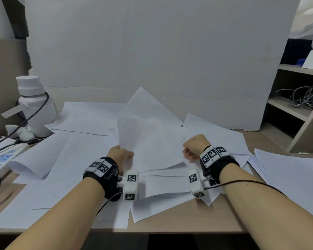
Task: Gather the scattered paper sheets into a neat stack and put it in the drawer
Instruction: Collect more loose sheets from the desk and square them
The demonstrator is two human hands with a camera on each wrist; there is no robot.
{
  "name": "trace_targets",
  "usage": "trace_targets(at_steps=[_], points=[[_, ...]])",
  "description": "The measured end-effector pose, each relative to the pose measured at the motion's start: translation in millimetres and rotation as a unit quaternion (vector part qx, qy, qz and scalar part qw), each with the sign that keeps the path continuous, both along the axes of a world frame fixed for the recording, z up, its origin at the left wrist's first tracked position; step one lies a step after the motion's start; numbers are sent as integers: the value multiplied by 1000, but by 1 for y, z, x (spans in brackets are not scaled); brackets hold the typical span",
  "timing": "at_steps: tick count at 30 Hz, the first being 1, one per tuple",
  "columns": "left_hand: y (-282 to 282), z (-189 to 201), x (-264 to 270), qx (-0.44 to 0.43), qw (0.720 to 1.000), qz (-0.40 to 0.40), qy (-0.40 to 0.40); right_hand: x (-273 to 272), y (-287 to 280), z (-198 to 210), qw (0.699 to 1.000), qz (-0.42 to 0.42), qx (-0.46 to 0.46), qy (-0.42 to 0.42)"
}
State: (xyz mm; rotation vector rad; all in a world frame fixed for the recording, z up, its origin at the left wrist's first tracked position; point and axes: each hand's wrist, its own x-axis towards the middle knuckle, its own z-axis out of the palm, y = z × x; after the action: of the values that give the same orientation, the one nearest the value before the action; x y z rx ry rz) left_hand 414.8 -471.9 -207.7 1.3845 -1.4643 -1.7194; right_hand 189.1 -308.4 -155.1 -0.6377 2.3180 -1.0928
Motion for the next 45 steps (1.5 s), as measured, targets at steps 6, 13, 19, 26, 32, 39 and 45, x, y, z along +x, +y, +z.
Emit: trace_targets(at_steps=[6,13,19,26,32,39,45], points=[[9,6,21,-41,993,9,108,-33,24,6,996,-88,6,31],[15,15,29,-9,980,-1,198,-23,21,15,998,-51,-40,-10],[14,15,44,0,971,-22,240,-21,25,21,962,-80,-196,-170],[13,17,50,16,965,-23,261,-22,21,31,977,-84,-197,-19],[17,18,37,58,958,10,282,-14,10,56,959,-130,-183,174],[28,22,26,113,951,103,269,-13,13,32,958,-146,-236,69],[18,10,18,51,968,146,200,14,43,24,964,-59,-221,-136]])
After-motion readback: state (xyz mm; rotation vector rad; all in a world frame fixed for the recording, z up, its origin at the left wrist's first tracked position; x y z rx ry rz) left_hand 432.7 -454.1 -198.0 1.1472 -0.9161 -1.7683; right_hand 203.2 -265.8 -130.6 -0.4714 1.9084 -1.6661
